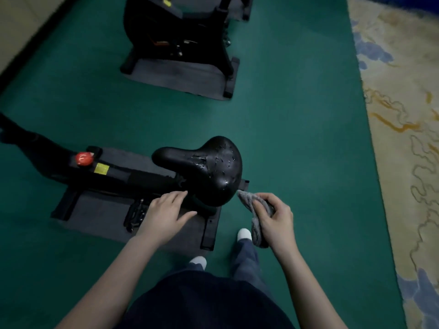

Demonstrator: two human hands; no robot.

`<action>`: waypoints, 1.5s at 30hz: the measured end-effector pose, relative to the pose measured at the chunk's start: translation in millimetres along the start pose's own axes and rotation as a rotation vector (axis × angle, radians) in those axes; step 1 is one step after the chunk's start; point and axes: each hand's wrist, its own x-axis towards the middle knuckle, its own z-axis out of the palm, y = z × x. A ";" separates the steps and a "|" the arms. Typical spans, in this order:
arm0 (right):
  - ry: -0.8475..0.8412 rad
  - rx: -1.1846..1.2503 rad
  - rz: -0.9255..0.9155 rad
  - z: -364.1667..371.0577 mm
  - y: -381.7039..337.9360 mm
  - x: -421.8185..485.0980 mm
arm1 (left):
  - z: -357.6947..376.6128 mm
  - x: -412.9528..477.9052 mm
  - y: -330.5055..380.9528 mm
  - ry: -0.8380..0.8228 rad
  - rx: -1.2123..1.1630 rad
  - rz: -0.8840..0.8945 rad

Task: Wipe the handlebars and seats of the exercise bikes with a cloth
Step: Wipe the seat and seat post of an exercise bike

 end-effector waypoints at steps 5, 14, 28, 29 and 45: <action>-0.204 0.000 -0.100 -5.5 -0.5 57.9 | 6.7 0.8 20.3 0.085 -0.081 -0.213; -0.473 -0.012 -0.347 -31.6 3.4 144.5 | 26.8 5.3 91.6 0.227 -0.340 -0.586; -0.507 -0.131 -0.678 52.4 -17.5 236.7 | 53.4 44.9 130.7 0.521 -0.693 -0.731; -0.529 -0.151 -0.694 61.5 -19.2 238.6 | 55.3 47.1 127.8 0.535 -0.706 -0.735; -0.581 -0.238 -0.762 75.2 -6.5 198.0 | 73.2 71.1 112.5 0.810 -0.978 -0.752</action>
